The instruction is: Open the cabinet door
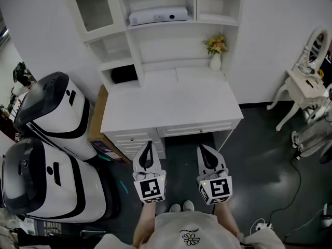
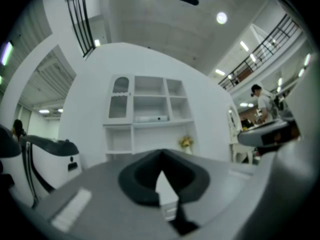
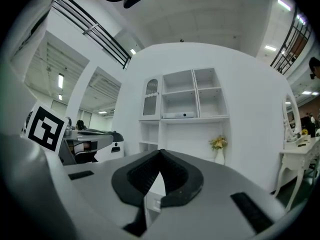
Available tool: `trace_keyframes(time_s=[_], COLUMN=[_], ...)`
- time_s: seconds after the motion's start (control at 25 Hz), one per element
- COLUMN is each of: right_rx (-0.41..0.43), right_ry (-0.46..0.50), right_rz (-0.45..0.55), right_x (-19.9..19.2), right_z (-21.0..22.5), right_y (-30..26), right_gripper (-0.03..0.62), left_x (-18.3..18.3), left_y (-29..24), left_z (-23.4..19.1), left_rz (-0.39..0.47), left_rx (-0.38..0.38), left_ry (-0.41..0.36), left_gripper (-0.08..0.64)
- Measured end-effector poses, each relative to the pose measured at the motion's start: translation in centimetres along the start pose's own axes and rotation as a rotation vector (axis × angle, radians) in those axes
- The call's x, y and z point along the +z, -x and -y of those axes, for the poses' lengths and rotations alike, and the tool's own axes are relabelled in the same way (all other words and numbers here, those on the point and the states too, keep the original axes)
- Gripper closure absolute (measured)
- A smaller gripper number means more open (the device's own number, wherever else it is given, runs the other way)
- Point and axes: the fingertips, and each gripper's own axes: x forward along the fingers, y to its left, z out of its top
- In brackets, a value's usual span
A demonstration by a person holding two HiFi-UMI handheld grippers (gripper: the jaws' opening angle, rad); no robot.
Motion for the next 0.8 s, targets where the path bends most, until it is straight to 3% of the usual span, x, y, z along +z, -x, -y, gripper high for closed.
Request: trace_keyframes(time_s=[0.28,0.56,0.8], right_rx=[-0.012,0.030,0.121], right_ry=[-0.062,-0.128,-0.048], right_rz=[-0.018,-0.023,-0.032], right_x=[-1.4,-3.1,-3.0], right_z=[2.3,3.8,2.3], right_y=[0.1,-0.5,-1.8], right_gripper=[0.594,0.594,0.594], left_x=[-0.7,-0.5,-0.9], left_y=[-0.9,-1.5,-2.7], left_z=[1.4,3.0,1.8], left_rz=[-0.002,0.038,0.048], left_rx=[0.018,0.025,0.064], left_ry=[0.013,0.031,0.049], left_gripper=[0.554,0.554,0.554])
